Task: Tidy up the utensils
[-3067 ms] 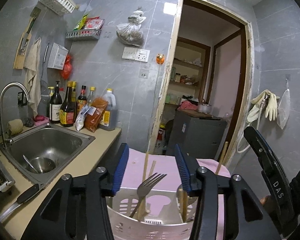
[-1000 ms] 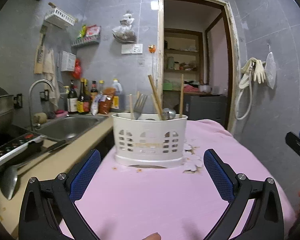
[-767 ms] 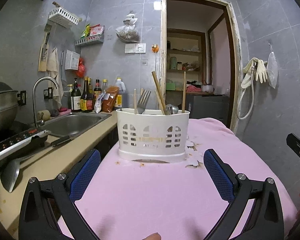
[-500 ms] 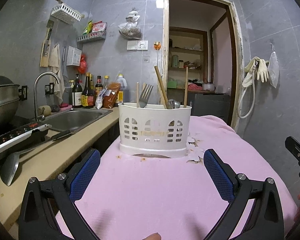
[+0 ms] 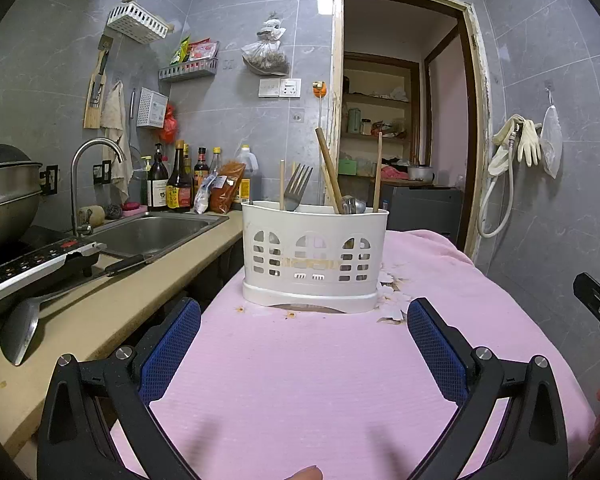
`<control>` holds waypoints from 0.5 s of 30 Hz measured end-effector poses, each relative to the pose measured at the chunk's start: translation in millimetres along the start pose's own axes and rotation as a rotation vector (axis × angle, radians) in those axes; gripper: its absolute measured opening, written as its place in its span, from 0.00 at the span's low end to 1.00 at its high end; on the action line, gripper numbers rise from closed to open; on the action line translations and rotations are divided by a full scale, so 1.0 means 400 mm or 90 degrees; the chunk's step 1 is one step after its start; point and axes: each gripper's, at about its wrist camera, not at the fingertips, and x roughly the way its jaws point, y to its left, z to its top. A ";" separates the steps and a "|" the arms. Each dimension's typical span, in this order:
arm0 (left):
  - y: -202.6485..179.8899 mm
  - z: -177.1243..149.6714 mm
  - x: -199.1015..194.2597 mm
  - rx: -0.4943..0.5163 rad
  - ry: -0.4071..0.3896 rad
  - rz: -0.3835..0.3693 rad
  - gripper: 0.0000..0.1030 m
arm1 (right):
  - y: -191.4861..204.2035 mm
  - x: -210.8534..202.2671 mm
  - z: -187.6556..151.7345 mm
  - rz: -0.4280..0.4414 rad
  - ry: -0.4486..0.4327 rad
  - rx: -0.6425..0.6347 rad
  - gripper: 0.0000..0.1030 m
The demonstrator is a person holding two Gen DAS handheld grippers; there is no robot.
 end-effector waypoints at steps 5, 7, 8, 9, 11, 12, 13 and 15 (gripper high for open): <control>-0.005 -0.001 -0.002 0.004 0.001 -0.001 0.98 | 0.003 0.000 0.002 -0.001 -0.002 0.000 1.00; -0.006 0.000 -0.003 0.004 0.000 -0.001 0.98 | 0.004 0.000 0.002 -0.001 -0.003 0.000 1.00; -0.006 0.000 -0.003 0.004 0.000 -0.002 0.98 | 0.004 -0.001 0.001 -0.001 -0.003 0.000 1.00; -0.006 0.000 -0.003 0.004 0.001 -0.002 0.98 | 0.005 0.000 0.002 -0.001 -0.003 0.001 1.00; -0.006 0.000 -0.003 0.003 0.001 -0.003 0.98 | 0.005 -0.001 0.001 -0.001 -0.002 0.001 1.00; -0.008 0.000 -0.003 0.002 0.001 -0.003 0.98 | 0.005 -0.001 0.002 -0.001 -0.002 0.000 1.00; -0.008 0.000 -0.003 0.003 0.002 -0.003 0.98 | 0.005 -0.001 0.002 -0.001 -0.002 0.001 1.00; -0.010 0.000 -0.004 0.004 0.002 -0.004 0.98 | 0.005 -0.001 0.003 -0.001 -0.002 0.002 1.00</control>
